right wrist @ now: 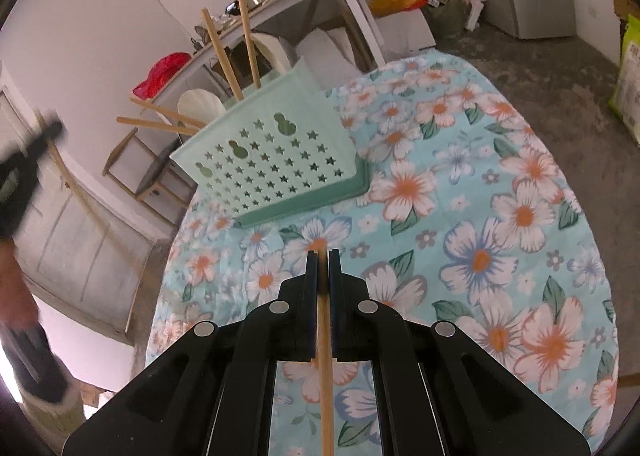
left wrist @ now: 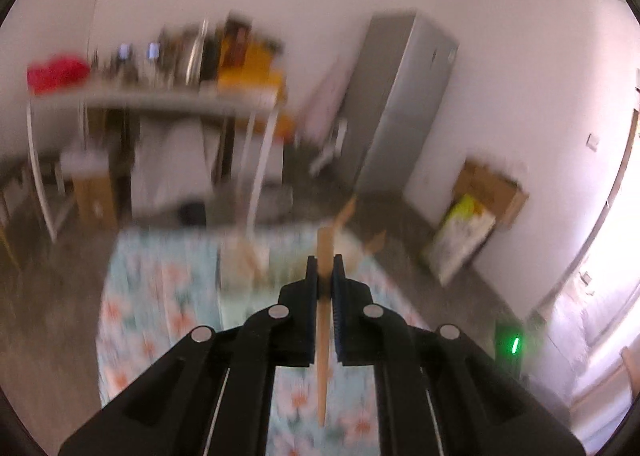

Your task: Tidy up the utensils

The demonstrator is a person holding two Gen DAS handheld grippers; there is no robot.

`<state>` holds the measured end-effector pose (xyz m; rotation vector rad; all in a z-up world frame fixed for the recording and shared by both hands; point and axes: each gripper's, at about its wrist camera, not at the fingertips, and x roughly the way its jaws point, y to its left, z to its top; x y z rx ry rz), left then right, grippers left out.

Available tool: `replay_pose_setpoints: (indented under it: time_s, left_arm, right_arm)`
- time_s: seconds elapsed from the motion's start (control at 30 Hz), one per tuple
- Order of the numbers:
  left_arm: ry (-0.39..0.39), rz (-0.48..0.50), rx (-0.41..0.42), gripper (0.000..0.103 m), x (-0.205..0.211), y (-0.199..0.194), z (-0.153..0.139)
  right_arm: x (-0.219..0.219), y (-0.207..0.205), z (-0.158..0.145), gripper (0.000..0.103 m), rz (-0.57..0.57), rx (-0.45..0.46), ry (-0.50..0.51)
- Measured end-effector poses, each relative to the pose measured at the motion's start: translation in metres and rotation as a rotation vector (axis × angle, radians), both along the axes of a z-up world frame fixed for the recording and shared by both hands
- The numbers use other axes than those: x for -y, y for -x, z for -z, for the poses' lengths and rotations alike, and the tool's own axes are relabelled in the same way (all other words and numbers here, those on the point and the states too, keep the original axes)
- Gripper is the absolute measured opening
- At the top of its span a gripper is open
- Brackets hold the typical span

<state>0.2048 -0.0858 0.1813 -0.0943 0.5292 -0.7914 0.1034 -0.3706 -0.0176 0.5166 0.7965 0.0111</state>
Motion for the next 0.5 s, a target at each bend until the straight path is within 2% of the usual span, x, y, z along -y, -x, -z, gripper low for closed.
replay_pose_setpoints:
  time_s: [0.07,0.27,0.37,0.5]
  left_arm:
    - [0.023,-0.038,0.087,0.006,0.008,-0.009,-0.027]
    - [0.080,-0.119,0.220,0.006,0.031,-0.033,-0.068]
    - [0.051,-0.158,0.278,0.006,0.047,-0.047,-0.069]
    - [0.009,-0.190,0.276,0.006,0.075,-0.075,-0.046]
  right_arm:
    - [0.001,0.001,-0.002,0.003,0.002,0.009,0.000]
    - [0.003,0.005,-0.009,0.003,0.006,0.025,-0.001]
    - [0.004,0.006,-0.011,0.003,0.004,0.031,-0.001]
    - [0.004,0.008,-0.012,0.003,0.005,0.035,-0.001]
